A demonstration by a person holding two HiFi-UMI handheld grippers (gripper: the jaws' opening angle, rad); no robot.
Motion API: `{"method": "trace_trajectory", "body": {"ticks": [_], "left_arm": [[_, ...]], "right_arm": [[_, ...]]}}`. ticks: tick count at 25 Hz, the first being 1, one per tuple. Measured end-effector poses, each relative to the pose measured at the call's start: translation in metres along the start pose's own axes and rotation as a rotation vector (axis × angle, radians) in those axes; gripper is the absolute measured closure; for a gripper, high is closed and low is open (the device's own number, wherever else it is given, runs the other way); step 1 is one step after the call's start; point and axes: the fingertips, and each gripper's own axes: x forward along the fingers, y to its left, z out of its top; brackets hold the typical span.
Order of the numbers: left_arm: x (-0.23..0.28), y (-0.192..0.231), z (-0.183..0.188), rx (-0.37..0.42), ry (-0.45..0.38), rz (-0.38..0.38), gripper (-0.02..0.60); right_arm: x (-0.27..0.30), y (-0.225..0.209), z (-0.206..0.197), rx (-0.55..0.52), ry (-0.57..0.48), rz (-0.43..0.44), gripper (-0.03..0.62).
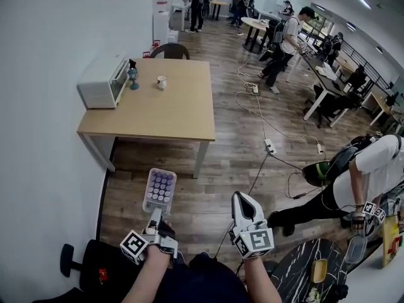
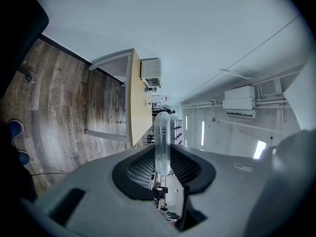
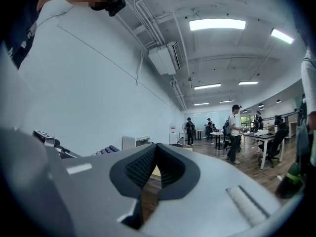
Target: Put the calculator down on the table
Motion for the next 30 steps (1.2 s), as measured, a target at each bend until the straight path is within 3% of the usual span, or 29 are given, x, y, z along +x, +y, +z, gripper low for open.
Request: {"method": "trace_trajectory", "body": {"ticks": [10, 14, 17, 19, 21, 22, 26, 30], "left_arm": [[0.028, 0.007, 0.021, -0.036, 0.037, -0.002, 0.492], [0.057, 0.016, 0.03, -0.025, 0.034, 0.032, 0.494], [0.086, 0.008, 0.037, -0.025, 0.023, 0.011, 0.492], [0.108, 0.006, 0.043, 0.017, 0.01, 0.017, 0.493], [0.133, -0.001, 0.054, 0.14, -0.011, 0.034, 0.492], [0.147, -0.009, 0.058, 0.246, -0.023, 0.042, 0.492], [0.199, -0.054, 0.064, 0.831, -0.059, 0.068, 0.494], [0.246, -0.09, 0.058, 1.257, -0.129, 0.119, 0.494]], "right_arm": [[0.022, 0.002, -0.006, 0.031, 0.021, -0.041, 0.582], [0.055, -0.011, -0.01, 0.04, 0.015, -0.036, 0.582], [0.085, -0.026, -0.009, 0.048, 0.006, -0.028, 0.582], [0.107, -0.039, -0.008, 0.052, -0.003, -0.022, 0.582], [0.132, -0.054, -0.006, 0.058, -0.015, -0.012, 0.582], [0.145, -0.062, -0.004, 0.063, -0.021, -0.006, 0.582], [0.19, -0.094, -0.002, 0.094, -0.034, 0.021, 0.582], [0.231, -0.121, -0.004, 0.12, -0.032, 0.055, 0.582]]}}
